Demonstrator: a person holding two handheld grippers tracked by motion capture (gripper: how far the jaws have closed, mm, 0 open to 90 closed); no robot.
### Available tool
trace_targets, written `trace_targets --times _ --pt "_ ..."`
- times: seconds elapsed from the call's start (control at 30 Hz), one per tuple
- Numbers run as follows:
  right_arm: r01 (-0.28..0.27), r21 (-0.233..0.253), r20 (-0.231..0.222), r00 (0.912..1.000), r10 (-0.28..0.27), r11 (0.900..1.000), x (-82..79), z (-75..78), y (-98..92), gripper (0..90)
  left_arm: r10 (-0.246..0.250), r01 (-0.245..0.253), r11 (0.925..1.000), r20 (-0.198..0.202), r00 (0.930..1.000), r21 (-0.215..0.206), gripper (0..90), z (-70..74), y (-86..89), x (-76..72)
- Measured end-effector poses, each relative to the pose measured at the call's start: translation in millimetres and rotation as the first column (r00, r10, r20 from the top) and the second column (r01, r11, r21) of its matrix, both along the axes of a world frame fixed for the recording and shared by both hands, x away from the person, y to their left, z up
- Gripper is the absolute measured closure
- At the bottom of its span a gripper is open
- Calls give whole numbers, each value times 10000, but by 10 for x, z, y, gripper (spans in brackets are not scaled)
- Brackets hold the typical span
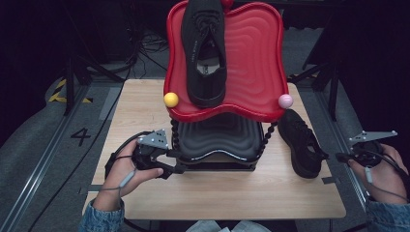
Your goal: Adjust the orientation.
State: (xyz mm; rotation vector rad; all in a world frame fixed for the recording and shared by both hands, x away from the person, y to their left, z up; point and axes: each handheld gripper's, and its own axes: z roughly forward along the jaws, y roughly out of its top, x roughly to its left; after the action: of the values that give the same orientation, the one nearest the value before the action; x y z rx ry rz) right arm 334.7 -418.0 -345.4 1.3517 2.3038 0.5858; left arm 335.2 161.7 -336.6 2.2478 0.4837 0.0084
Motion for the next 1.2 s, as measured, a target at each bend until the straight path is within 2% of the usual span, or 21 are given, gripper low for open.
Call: trace_targets --times 0.2,0.3,0.53,0.63,0.73,0.8,1.0,1.13,1.17,1.2 --pt "-392 168 -8 9992 393 9991 11 81 38 900 48 -48 10000 -46 10000 42 453 -10 12 -7" --pt "-735 448 50 9973 733 9963 27 127 64 900 48 -48 9999 -52 10000 124 450 -22 17 -11" --pt "-1444 854 -11 9894 1450 9858 131 148 160 742 23 -21 9997 -79 10000 253 435 -44 1 -48" --pt "-1946 1116 -131 9803 1973 9745 190 129 215 691 142 -138 9989 -83 9999 449 434 -62 8 -58" --pt "-2331 1327 -345 9703 2395 9634 268 72 256 674 177 -172 9982 -78 9998 571 432 -74 11 -64" --pt "-2402 1361 -572 9666 2497 9611 324 16 281 663 175 -166 9978 -139 9997 636 427 -81 8 -75" --pt "-2406 1235 -1378 9566 2567 9627 453 -210 350 679 183 -168 9974 -214 9996 707 426 -105 8 -80" --pt "-2495 1079 -1828 9465 2658 9624 509 -356 419 692 216 -191 9962 -291 9993 849 426 -128 -1 -72" --pt "-2495 1079 -1828 9465 2658 9624 509 -356 419 692 216 -191 9962 -291 9993 849 426 -128 -1 -72" --pt "-2598 958 -2041 9397 2744 9609 542 -438 470 700 219 -194 9960 -284 9994 871 426 -131 -4 -71"
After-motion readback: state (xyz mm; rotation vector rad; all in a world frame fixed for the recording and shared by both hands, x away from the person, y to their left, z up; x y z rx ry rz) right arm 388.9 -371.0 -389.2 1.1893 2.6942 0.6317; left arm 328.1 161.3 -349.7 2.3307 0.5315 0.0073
